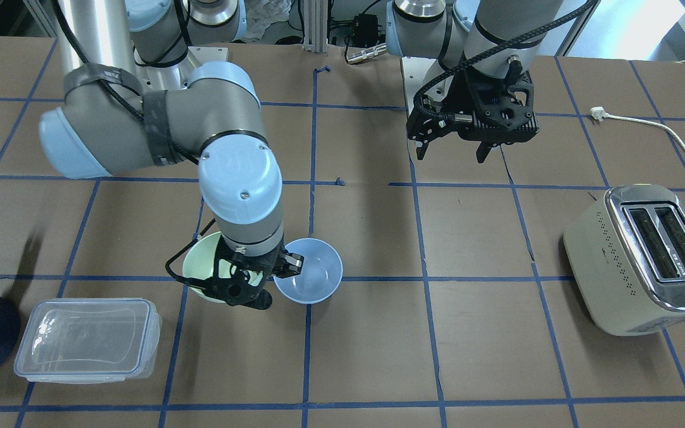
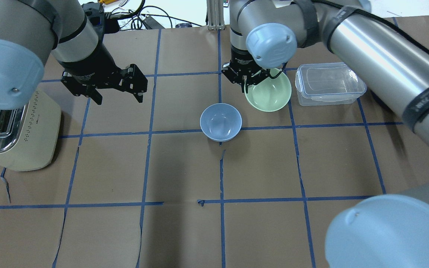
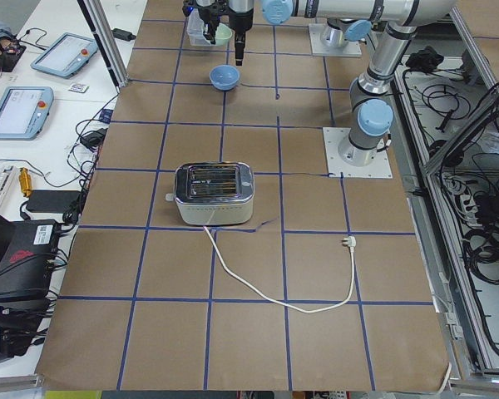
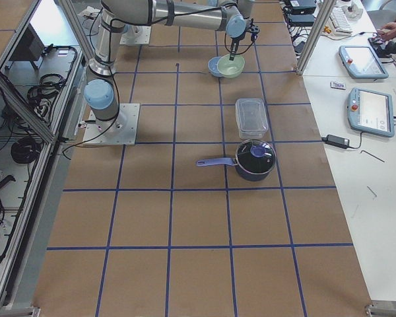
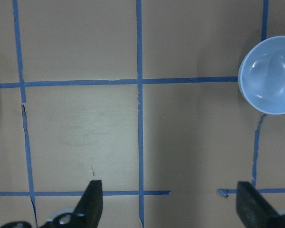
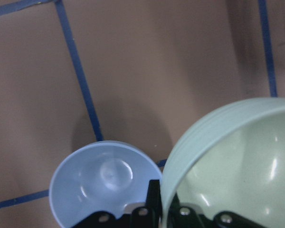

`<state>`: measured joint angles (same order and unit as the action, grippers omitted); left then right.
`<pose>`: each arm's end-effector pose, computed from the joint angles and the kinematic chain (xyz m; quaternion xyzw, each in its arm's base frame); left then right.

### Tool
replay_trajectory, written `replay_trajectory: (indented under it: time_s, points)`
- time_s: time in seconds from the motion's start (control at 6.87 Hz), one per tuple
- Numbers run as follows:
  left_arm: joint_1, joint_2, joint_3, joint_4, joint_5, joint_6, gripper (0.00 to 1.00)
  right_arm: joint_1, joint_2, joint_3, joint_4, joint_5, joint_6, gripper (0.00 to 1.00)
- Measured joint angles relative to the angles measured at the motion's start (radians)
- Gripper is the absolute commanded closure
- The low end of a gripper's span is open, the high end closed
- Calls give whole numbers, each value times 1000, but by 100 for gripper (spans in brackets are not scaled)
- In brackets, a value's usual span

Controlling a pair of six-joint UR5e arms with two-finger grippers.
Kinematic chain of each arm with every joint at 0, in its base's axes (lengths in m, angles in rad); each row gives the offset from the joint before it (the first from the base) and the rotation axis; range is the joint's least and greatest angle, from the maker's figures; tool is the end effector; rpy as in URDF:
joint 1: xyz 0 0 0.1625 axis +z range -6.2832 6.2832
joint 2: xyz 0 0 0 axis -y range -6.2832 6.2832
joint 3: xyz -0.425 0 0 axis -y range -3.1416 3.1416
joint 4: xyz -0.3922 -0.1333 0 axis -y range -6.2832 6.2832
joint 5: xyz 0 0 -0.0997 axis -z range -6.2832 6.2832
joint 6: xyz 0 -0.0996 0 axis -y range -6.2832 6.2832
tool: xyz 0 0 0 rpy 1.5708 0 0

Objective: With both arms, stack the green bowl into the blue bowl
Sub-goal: 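Release blue bowl with left gripper while right carries green bowl toward it, then lower the green bowl into the blue bowl with the right gripper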

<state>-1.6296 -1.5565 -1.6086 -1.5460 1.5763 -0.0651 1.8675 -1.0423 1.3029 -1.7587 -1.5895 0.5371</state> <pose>-0.1611 -0.4772 0.4788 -0.0031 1.0000 -0.0008 0.0027 0.3261 -0.6171 0.3219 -0.1195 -0.9921 -0.0294 0.0233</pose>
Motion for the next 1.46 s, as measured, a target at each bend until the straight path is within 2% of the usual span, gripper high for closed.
replay_trajectory:
  time_s: [0.44, 1.46]
  points:
    - [5, -2, 3, 6, -3, 0, 0, 83, 102, -97, 3, 4, 95, 100]
    - [6, 4, -4, 7, 1, -1, 0, 113, 123, -99, 65, 93, 146, 100]
